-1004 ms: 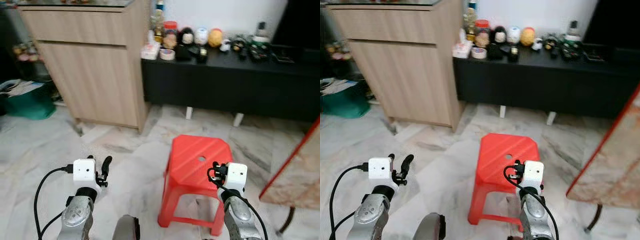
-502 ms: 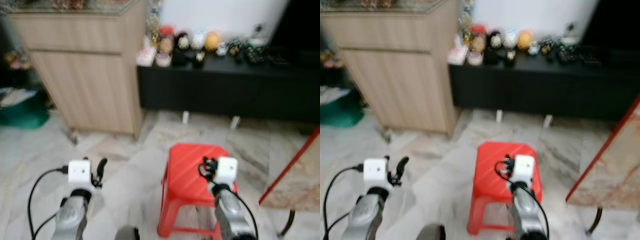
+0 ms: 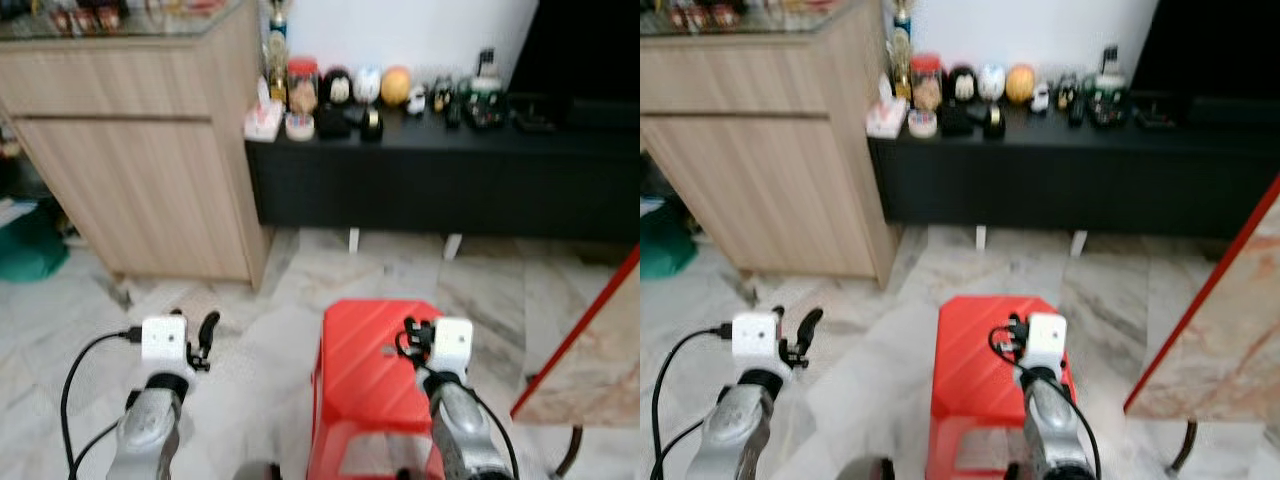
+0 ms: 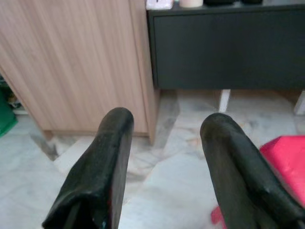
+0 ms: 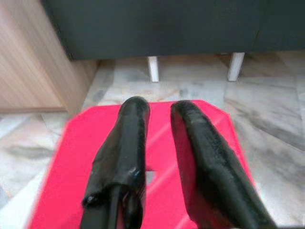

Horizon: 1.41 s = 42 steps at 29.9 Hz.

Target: Hang keys on a hook

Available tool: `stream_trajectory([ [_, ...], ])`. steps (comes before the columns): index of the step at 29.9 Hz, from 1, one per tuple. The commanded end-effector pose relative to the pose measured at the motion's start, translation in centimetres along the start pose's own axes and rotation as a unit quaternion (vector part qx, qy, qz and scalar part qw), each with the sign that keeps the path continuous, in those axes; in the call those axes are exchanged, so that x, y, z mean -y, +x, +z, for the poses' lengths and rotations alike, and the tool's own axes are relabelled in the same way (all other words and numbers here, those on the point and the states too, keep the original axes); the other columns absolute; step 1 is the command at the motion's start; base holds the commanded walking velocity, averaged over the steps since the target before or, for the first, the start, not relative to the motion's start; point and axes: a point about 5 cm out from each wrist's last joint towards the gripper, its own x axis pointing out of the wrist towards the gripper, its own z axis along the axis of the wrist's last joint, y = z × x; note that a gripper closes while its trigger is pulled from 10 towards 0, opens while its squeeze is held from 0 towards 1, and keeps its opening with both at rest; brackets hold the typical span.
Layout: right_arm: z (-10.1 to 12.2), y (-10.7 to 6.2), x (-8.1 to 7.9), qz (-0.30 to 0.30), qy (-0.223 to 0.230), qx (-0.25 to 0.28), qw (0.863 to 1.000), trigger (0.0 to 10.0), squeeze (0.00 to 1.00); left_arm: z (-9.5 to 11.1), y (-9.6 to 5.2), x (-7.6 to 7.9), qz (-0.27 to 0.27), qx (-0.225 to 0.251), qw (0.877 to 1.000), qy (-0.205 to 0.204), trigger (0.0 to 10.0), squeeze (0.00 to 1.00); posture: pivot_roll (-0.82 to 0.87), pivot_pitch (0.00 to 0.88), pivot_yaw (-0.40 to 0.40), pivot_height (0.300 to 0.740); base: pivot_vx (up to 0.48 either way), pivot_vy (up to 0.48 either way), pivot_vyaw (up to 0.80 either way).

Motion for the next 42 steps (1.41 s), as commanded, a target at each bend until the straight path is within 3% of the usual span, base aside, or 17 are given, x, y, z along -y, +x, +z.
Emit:
stream_trajectory([
  [1,0.22,0.17,-0.89,0.011,0.007,0.005,1.0,10.0,0.0,-0.11,-0.29,-0.87,0.009,-0.006,1.0,0.013,10.0,0.0,0.07,0.0,0.007,0.63,0.255,0.0,0.57],
  [14,-0.71,0.18,0.01,-0.02,0.019,-0.036,0.999,10.0,0.0,-0.27,-0.42,-0.49,-0.004,-0.009,1.0,0.009,10.0,0.0,0.07,0.0,0.008,0.63,0.019,0.0,0.0],
  [42,-0.56,0.23,0.09,-0.015,0.02,-0.032,0.999,10.0,0.0,-0.33,-0.44,-0.48,-0.004,-0.011,1.0,0.006,10.0,0.0,0.07,0.007,0.002,0.63,0.0,0.079,0.11],
])
